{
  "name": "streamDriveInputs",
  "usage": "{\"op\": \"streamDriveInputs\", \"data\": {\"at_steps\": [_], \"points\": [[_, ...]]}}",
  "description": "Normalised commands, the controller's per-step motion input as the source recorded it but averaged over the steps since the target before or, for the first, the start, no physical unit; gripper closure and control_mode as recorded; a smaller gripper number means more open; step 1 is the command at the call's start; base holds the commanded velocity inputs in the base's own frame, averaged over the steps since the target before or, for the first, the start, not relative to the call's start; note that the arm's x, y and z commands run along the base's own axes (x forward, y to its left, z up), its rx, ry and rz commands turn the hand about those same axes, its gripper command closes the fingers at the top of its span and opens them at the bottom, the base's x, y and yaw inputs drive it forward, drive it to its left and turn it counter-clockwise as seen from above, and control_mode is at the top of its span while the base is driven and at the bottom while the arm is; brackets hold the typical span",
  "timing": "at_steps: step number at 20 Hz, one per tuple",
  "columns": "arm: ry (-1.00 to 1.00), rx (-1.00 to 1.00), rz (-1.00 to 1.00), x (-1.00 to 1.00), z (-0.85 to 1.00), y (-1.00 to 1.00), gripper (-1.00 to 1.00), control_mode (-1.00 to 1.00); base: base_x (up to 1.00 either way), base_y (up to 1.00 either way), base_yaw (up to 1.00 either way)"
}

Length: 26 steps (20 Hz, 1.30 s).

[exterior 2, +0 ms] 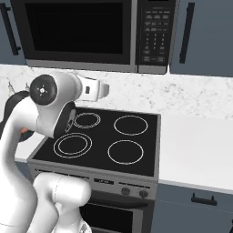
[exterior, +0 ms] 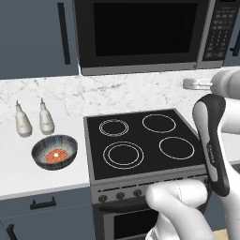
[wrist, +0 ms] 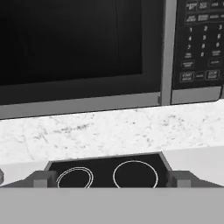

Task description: Open the microwave, place the bowl with waffle inside the microwave, then close the microwave door and turn it on.

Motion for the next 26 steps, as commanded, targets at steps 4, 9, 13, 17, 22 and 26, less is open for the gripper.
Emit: {"op": "streamDriveInputs", "data": {"at_steps": [4,9,13,17,22,26], "points": [[-0.01,-0.01,-0.09,-0.01,0.66,-0.35,-1.0,-1.0,0.0,0.0,0.0],[0.03,0.0,-0.11,0.0,0.32,-0.44,-1.0,-1.0,0.0,0.0,0.0],[0.0,0.0,-0.11,0.09,0.05,-0.29,-1.0,-1.0,0.0,0.0,0.0],[0.0,0.0,-0.08,0.36,0.02,-0.05,-1.0,-1.0,0.0,0.0,0.0],[0.07,0.0,0.0,0.43,0.23,-0.14,-1.0,-1.0,0.0,0.0,0.0],[0.01,0.04,0.0,0.33,0.1,-0.23,-1.0,-1.0,0.0,0.0,0.0]]}}
